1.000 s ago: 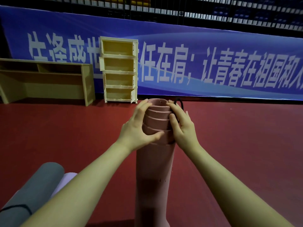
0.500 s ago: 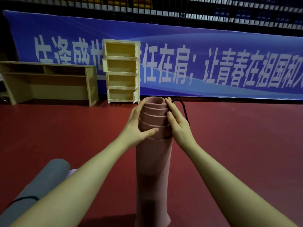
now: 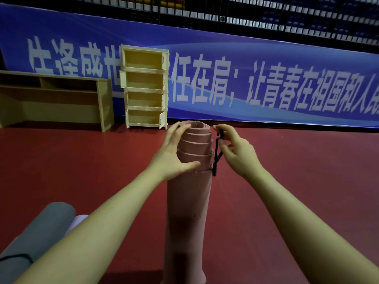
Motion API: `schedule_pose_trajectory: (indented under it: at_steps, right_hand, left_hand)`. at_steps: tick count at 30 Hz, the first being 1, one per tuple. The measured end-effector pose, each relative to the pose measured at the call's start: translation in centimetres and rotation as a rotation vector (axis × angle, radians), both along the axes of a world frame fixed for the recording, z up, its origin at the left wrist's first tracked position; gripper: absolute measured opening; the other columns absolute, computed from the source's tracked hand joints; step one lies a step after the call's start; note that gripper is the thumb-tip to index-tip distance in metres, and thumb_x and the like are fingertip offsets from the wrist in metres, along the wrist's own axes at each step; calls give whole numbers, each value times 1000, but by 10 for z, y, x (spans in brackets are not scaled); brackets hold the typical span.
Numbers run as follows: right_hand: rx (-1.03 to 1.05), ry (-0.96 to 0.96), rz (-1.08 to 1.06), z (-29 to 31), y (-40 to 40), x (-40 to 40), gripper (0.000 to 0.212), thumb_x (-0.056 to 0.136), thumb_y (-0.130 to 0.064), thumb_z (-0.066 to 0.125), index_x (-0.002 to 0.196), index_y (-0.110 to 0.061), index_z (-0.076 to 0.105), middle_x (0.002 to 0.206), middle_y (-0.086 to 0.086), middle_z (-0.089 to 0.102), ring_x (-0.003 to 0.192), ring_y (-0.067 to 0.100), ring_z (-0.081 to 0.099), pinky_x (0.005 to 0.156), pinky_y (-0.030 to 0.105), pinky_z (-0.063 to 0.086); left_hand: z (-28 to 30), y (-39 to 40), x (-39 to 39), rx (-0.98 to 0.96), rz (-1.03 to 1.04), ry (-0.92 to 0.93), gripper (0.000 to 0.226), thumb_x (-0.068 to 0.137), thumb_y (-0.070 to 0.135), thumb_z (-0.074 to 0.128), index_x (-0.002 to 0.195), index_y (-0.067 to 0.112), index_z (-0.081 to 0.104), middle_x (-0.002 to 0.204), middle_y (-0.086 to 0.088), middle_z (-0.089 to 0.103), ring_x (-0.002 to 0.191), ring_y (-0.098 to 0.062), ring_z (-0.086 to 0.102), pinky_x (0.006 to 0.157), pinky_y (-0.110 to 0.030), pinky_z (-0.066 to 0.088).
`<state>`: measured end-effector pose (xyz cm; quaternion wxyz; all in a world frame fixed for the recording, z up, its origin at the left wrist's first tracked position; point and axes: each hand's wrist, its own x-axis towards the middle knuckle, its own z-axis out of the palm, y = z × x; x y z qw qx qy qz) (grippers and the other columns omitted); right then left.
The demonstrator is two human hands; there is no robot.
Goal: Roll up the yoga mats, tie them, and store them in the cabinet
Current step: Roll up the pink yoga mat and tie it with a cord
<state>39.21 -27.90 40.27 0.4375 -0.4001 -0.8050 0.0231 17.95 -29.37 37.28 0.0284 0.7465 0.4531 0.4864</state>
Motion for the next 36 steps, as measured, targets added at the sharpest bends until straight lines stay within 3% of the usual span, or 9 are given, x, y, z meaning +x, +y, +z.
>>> schedule_pose_trajectory:
  at_steps: [6,11,16,20,24,26,29,32,36]
  right_hand:
    - [57,-5,-43,-6,-1,24,27,96,-17,52,122,-18,52,113,-9,69,95,22,67,79,40,52]
    - [220,61,-87,-13,-3,27,17,83,-32,67,88,-17,72,73,-2,66,69,22,60,64,40,52]
    - [-149,376,132,-11,-7,18,11,83,-23,73,78,-32,69,99,-9,52,102,13,51,89,25,36]
    - [-346,607,336,-9,-11,1,10,84,-13,70,78,-21,71,114,0,61,109,10,59,91,25,46]
    - [-308,730,366,-11,-7,-18,8,85,-19,70,81,-25,71,112,9,65,107,20,63,96,36,49]
    - [-325,794,402,-6,-6,-23,5,90,-17,66,85,-20,67,103,2,69,96,14,65,86,29,51]
    - [-307,792,412,0,-5,-30,6,94,-15,59,90,-17,61,87,-5,67,81,8,62,73,22,50]
    - [-266,788,378,-1,0,-33,7,95,-14,58,90,-19,61,87,-6,65,83,5,61,74,20,48]
    - [-296,853,393,-6,5,-33,5,91,-13,63,92,-18,61,91,-5,65,90,8,62,79,21,48]
  left_hand:
    - [0,1,13,-24,54,-15,95,53,55,67,136,48,20,151,19,12,133,-7,31,100,-46,44]
    - [-1,1,13,-32,82,-29,97,55,48,71,137,48,20,152,18,12,136,-7,30,98,-49,44]
    - [0,1,7,-49,21,-28,93,65,36,79,140,43,23,153,11,13,135,-3,24,104,-35,33]
    - [9,-9,6,-90,-136,-109,53,79,38,46,129,48,32,153,-1,20,142,-8,17,114,-35,22]
    - [12,-15,10,-112,-63,-65,62,71,64,57,125,49,34,147,7,25,135,-8,29,108,-32,30]
    - [10,-16,14,-66,3,-77,64,70,52,72,124,42,38,136,9,30,127,-7,37,102,-30,35]
    - [10,-13,20,66,-12,-179,36,86,28,66,116,27,48,115,10,37,109,4,44,101,-20,36]
    - [12,-11,24,146,-38,-222,17,95,14,55,111,19,54,105,16,37,99,21,43,97,-6,32]
    - [14,-5,22,215,-11,-249,19,96,18,47,110,15,60,100,12,42,96,17,45,92,-3,31]
